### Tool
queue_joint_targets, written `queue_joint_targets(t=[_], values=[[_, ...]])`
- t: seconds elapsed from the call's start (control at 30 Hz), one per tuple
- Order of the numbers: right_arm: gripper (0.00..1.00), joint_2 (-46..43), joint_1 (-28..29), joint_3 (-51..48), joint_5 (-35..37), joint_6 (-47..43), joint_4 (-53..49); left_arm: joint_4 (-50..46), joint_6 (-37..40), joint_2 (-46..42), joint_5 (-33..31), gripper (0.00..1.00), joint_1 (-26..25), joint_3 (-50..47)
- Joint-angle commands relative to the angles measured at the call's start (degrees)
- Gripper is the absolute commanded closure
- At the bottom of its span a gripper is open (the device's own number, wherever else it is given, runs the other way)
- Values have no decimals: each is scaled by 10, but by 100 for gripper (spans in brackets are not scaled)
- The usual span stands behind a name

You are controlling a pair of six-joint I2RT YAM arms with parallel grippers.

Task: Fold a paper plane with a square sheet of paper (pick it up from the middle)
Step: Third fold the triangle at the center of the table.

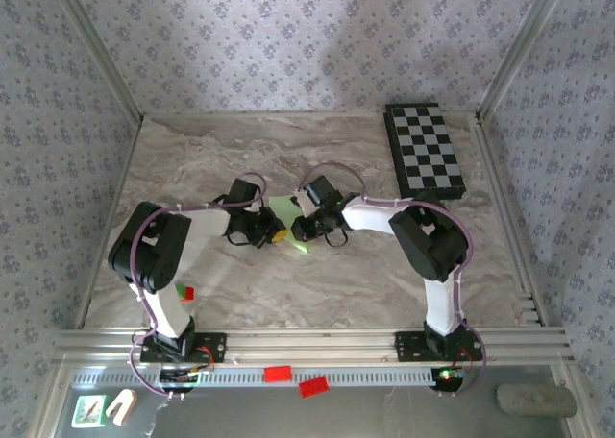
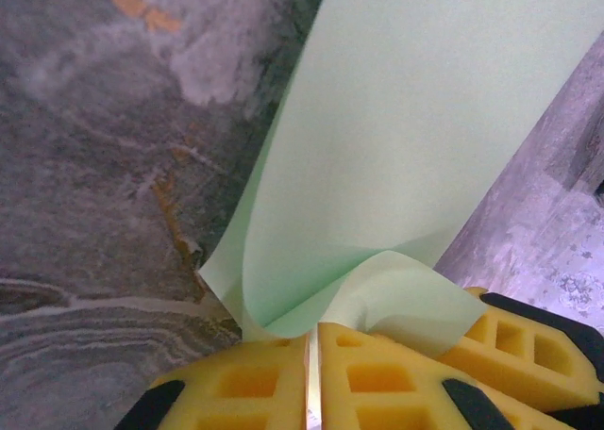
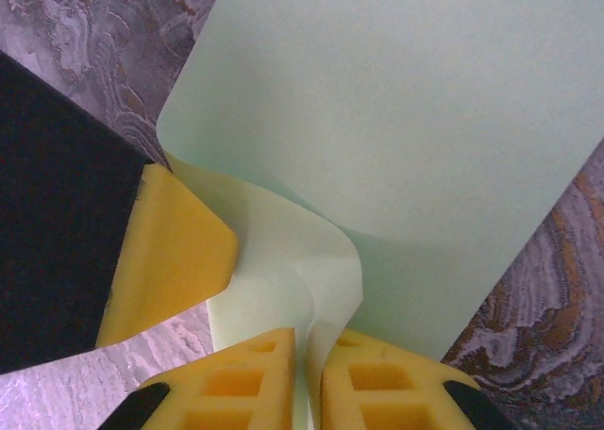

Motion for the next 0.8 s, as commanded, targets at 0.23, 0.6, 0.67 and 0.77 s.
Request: queue_joint_targets(t=[0.23, 0.6, 0.67, 0.77], values=[[83, 18, -12, 8, -23, 8, -27, -7, 20, 7, 9, 88, -2, 24], [97, 22, -15, 8, 1, 15, -26, -22, 31, -22, -3, 87, 10, 23], [97, 22, -15, 8, 6, 17, -27, -24, 33, -24, -4, 87, 14, 20], [97, 22, -15, 8, 12, 21, -27, -22, 32, -19, 0, 87, 15, 20]])
